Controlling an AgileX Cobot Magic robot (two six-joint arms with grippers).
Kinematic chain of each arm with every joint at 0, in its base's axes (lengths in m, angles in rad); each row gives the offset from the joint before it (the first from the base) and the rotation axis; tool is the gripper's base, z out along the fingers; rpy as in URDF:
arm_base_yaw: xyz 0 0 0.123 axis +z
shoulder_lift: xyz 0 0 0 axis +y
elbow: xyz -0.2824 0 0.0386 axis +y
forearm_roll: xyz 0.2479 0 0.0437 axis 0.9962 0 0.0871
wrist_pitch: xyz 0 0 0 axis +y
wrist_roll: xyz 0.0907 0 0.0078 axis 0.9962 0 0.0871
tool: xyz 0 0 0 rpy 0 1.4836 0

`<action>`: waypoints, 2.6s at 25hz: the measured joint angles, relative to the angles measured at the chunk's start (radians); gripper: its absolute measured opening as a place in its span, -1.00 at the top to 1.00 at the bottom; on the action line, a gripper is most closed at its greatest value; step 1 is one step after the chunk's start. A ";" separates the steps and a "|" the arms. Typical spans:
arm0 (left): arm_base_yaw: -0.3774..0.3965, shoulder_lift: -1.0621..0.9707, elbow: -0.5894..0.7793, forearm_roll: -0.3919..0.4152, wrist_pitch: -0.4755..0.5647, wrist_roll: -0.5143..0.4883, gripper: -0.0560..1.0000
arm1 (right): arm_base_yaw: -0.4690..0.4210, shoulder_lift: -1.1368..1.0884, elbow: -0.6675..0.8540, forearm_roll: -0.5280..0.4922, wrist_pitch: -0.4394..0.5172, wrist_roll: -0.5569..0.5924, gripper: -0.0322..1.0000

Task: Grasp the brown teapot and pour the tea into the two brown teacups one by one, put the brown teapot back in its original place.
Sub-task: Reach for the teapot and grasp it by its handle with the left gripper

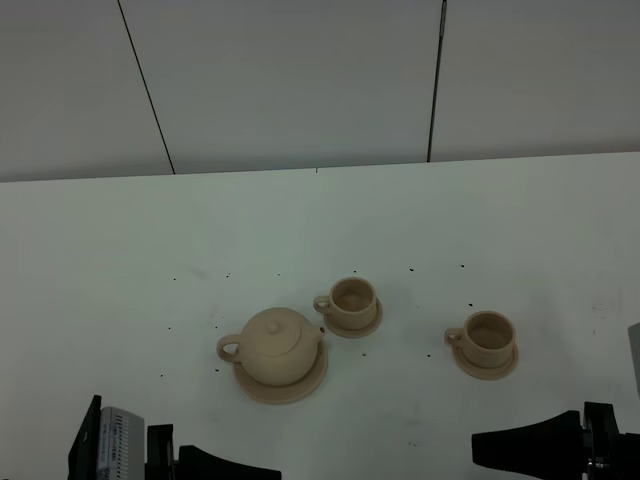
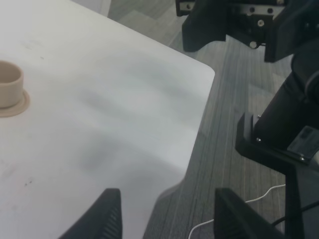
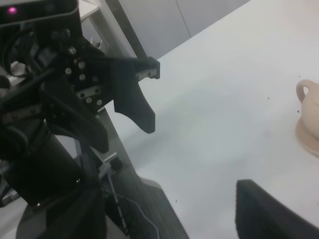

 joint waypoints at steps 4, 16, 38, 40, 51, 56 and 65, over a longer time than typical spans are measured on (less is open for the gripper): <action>0.000 0.000 -0.014 0.000 0.007 -0.001 0.02 | 0.000 0.000 -0.012 0.038 0.042 0.015 -0.10; 0.000 -0.119 -0.279 0.000 0.012 -0.069 0.29 | 0.000 -0.002 -0.298 0.043 0.010 0.132 0.44; 0.000 -0.502 -0.313 -0.002 -0.624 -0.228 0.45 | 0.000 -0.593 -0.413 -0.963 -0.679 1.202 0.96; 0.000 -0.502 -0.313 -0.002 -0.624 -0.236 0.45 | 0.000 -0.621 -0.413 -1.256 -0.597 1.520 0.96; 0.000 -0.502 -0.313 -0.002 -0.624 -0.247 0.45 | 0.000 -0.918 -0.412 -1.783 -0.188 2.119 0.96; 0.000 -0.502 -0.313 -0.002 -0.624 -0.251 0.45 | 0.000 -1.040 -0.412 -1.894 -0.083 2.221 0.96; 0.000 -0.502 -0.281 -0.002 -0.607 -0.301 0.45 | -0.001 -1.087 -0.293 -1.951 -0.053 2.323 0.96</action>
